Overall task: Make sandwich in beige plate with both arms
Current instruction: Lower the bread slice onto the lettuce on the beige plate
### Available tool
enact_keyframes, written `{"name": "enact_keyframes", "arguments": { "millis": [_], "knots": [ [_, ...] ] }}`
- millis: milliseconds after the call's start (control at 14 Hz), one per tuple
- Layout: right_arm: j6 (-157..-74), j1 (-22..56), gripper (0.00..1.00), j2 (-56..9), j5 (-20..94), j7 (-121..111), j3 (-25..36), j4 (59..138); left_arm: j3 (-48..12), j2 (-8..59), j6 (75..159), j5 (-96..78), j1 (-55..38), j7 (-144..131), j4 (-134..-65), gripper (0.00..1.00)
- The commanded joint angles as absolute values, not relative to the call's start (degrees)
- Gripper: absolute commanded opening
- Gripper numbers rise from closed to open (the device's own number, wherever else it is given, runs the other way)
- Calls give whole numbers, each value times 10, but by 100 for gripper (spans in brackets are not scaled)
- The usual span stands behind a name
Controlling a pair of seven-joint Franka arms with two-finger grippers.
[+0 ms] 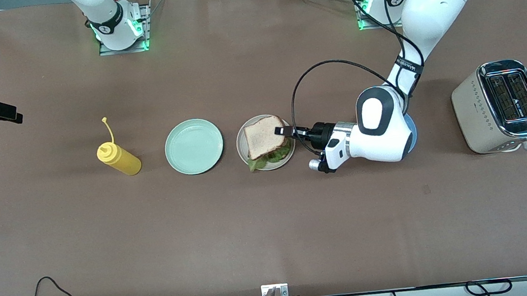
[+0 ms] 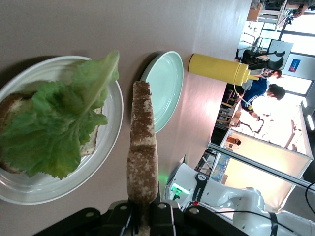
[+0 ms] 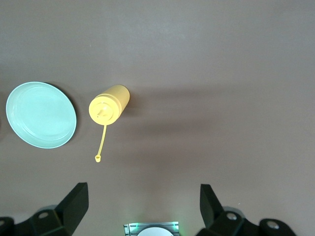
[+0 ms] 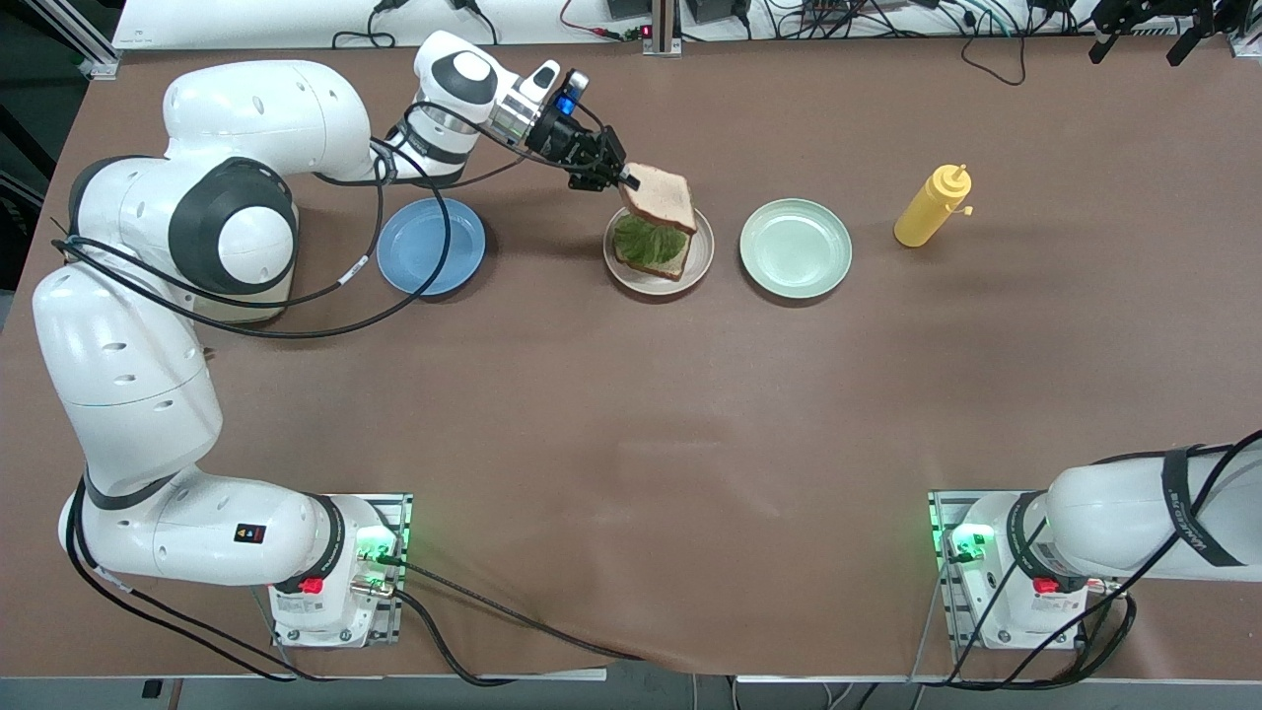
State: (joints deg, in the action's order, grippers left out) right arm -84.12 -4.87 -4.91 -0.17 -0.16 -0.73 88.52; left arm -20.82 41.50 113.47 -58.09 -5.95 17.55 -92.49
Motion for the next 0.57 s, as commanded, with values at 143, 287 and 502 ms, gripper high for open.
{"name": "enact_keyframes", "arguments": {
  "millis": [143, 287, 502],
  "knots": [
    [-842, -50, 100, -50, 7, 1, -8, 881, -209, 431, 1135, -599, -41, 264, -951, 0],
    [-842, -51, 100, -50, 6, 1, -8, 880, -209, 436, 1136, -606, -42, 265, -949, 0],
    [-842, -50, 100, -50, 6, 1, -8, 881, -210, 437, 1136, -627, -42, 265, -948, 0]
  ]
}}
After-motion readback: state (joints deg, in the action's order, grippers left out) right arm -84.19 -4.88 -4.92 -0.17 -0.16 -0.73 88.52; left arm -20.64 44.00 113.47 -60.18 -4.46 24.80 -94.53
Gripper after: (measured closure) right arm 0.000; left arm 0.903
